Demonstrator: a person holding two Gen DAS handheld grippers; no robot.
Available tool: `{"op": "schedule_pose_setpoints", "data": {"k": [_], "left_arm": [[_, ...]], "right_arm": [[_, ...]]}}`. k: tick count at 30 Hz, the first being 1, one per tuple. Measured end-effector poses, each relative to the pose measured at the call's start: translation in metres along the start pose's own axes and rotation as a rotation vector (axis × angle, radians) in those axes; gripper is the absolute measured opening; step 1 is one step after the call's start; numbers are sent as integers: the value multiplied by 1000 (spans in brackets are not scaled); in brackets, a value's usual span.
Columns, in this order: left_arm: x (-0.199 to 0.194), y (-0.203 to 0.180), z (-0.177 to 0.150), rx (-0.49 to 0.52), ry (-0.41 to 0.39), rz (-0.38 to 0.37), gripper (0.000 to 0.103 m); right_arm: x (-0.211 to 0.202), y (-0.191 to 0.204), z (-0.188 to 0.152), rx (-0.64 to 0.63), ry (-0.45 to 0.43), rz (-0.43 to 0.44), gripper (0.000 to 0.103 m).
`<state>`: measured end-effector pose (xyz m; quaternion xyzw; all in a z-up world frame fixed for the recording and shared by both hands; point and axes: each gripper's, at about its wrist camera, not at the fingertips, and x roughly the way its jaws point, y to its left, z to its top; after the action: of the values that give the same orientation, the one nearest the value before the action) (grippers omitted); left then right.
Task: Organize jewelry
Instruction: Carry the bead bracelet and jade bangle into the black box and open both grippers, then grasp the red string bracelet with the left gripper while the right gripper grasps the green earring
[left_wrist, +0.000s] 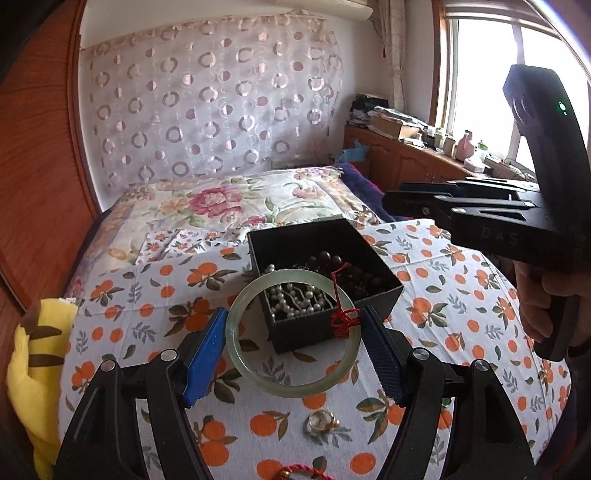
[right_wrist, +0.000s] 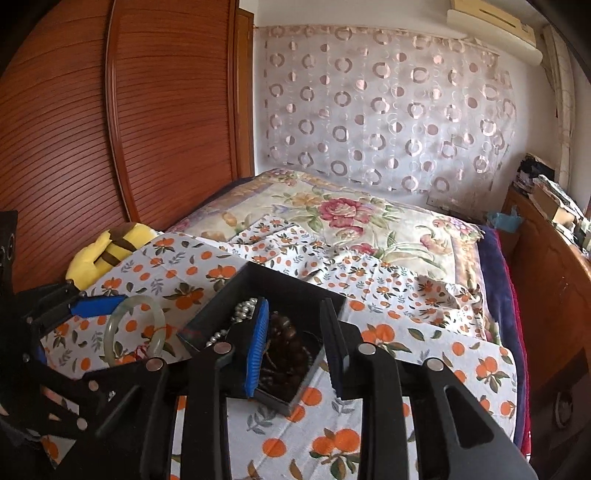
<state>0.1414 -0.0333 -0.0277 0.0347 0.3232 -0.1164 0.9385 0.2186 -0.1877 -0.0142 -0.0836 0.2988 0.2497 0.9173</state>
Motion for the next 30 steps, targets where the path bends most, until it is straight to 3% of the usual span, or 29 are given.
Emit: {"op": "schedule_pose_setpoints", "data": {"k": [21, 30], "left_arm": [[66, -23, 42, 53, 63, 15, 69], [66, -25, 47, 55, 50, 21, 71]], "right_arm": [[-17, -28, -58, 40, 29, -33, 32], [-21, -27, -73, 50, 28, -24, 32]]}}
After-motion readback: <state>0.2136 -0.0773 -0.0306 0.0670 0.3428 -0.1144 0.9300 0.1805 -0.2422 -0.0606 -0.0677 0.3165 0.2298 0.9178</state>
